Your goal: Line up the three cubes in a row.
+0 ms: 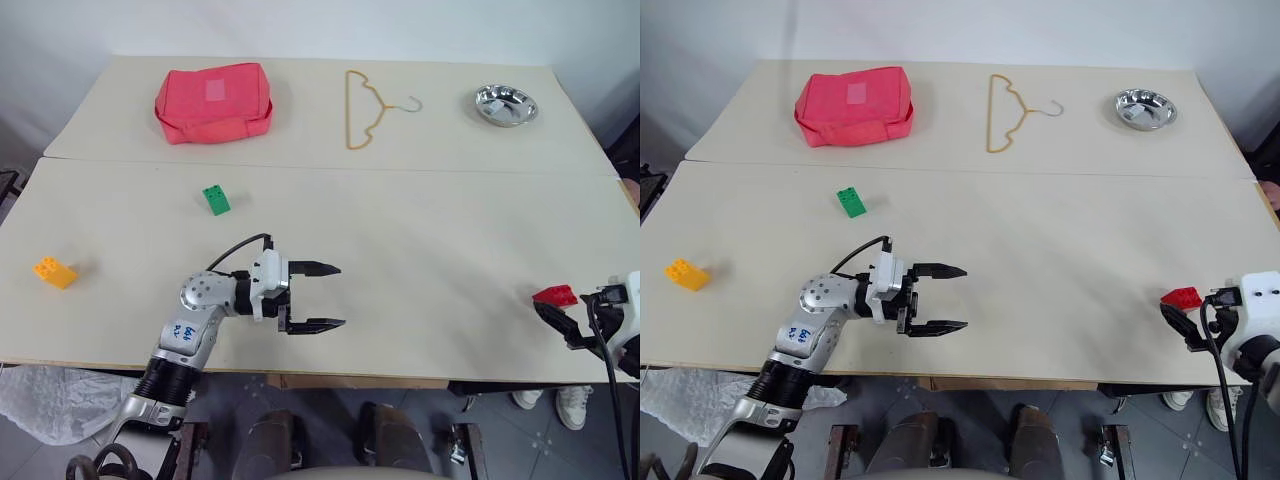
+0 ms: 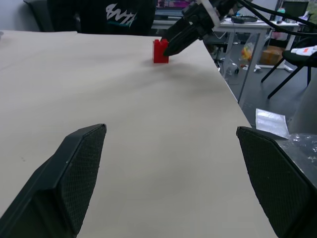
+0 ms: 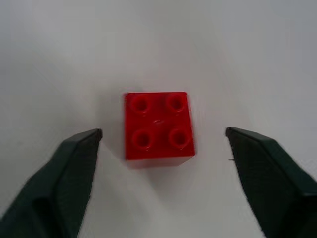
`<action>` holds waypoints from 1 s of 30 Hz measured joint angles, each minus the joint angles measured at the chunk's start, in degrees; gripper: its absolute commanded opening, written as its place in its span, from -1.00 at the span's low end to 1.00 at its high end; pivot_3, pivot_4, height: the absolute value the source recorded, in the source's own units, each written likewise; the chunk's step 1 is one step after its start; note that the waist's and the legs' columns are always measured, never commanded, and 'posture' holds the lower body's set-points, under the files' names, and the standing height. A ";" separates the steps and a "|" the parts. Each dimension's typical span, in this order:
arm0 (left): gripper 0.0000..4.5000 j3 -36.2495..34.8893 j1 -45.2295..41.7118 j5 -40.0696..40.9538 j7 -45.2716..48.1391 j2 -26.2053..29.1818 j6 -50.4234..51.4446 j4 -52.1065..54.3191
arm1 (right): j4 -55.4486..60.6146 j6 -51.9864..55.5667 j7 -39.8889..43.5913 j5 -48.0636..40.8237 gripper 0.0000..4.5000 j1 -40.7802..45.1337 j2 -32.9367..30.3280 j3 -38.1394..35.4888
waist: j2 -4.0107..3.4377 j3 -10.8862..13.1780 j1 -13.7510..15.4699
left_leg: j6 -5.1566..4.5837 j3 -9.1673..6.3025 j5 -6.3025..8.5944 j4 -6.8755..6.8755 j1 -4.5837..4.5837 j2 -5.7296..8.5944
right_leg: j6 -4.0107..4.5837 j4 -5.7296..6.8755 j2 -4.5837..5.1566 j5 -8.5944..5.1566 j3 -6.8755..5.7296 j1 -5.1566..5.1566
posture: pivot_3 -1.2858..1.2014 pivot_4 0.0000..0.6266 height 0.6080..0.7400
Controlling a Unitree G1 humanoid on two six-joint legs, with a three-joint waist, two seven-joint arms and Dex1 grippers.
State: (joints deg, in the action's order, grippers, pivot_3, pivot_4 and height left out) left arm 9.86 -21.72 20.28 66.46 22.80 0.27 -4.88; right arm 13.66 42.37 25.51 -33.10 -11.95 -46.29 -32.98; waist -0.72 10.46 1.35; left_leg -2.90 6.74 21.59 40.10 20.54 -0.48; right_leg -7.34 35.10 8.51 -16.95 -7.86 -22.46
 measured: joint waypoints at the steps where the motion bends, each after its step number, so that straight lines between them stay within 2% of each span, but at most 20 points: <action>1: 1.00 -0.13 0.05 0.00 -0.16 0.18 0.04 0.05 | -0.29 -0.01 0.22 0.21 0.28 0.48 0.00 0.08 | 0.00 0.00 0.04 | 0.00 0.00 0.00 0.00 0.00 0.00 | 0.00 0.00 0.00 0.00 0.00 0.00 | 0.03 -0.52 1.00; 5: 1.00 -1.07 0.83 0.00 -0.89 1.25 0.29 0.52 | -0.34 0.19 4.15 0.34 -0.32 1.86 -0.86 2.05 | 0.00 0.00 0.02 | 0.00 0.00 0.00 -0.01 0.00 0.00 | 0.00 -0.02 0.00 0.00 0.00 0.00 | 0.03 -0.52 1.00; 9: 1.00 -1.90 2.35 -0.04 -1.47 3.07 0.65 1.69 | -0.44 0.98 11.57 0.74 -0.34 5.13 -7.80 7.49 | 0.00 0.00 -0.18 | 0.00 0.02 0.00 0.02 0.00 -0.03 | 0.00 -0.01 0.00 0.00 0.02 -0.01 | 0.03 -0.52 1.00; 12: 1.00 -3.35 2.53 0.16 -1.94 4.46 1.18 2.40 | -1.70 1.08 18.83 0.22 -0.34 17.31 -11.41 14.63 | 0.02 0.01 -1.32 | 0.01 0.03 0.00 0.03 -0.07 -0.11 | 0.04 0.01 -0.04 0.02 0.04 0.00 | 0.03 -0.52 1.00; 15: 1.00 -5.34 4.05 0.42 -1.97 5.49 1.22 2.26 | -3.68 -3.07 27.30 1.83 -0.34 30.62 -11.51 24.10 | 0.03 0.02 -1.77 | 0.06 0.00 0.01 -0.04 -0.08 -0.20 | 0.10 -0.04 -0.11 -0.01 0.02 -0.02 | 0.03 -0.52 1.00; 17: 1.00 -6.46 6.32 0.73 -1.92 6.57 1.13 2.13 | -6.89 -7.60 33.48 6.21 -0.34 39.94 -9.14 33.34 | 0.07 0.04 -1.99 | 0.10 0.01 0.03 -0.05 -0.02 -0.23 | 0.11 -0.09 -0.15 -0.02 -0.06 -0.04 | 0.03 -0.52 1.00; 21: 1.00 -8.03 10.17 0.77 -2.29 7.69 1.27 2.31 | -18.37 -18.10 42.43 17.25 -0.34 53.58 0.84 50.19 | 0.12 0.08 -2.05 | 0.08 -0.06 0.03 0.03 0.15 -0.12 | 0.09 -0.09 -0.05 -0.01 -0.20 -0.10 | 0.03 -0.52 1.00; 25: 1.00 -9.24 12.54 0.77 -3.59 7.97 1.85 4.26 | -30.63 -28.21 45.74 25.95 -0.34 61.28 6.93 57.57 | 0.12 0.08 -1.45 | 0.06 -0.40 0.03 0.35 0.71 -0.07 | 0.05 -0.08 0.03 0.01 -0.53 -0.29 | 0.03 -0.52 1.00; 30: 1.00 -12.49 17.45 2.14 -7.43 8.21 3.97 9.79 | -39.34 -35.03 49.57 29.13 -0.34 66.08 13.37 58.21 | 0.13 0.09 -2.34 | 0.06 -0.68 0.04 0.37 0.75 -0.13 | 0.09 -0.05 0.01 -0.01 -0.84 -0.20 | 0.03 -0.52 1.00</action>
State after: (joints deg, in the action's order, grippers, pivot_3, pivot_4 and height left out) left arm -2.63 -4.28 22.42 59.04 31.01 4.24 4.90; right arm -25.68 7.34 75.08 -3.97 54.13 -32.92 25.23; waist -0.59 10.55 -0.99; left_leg -2.84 6.06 21.63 40.47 21.29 -0.61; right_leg -7.25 35.05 8.51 -16.96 -8.70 -22.66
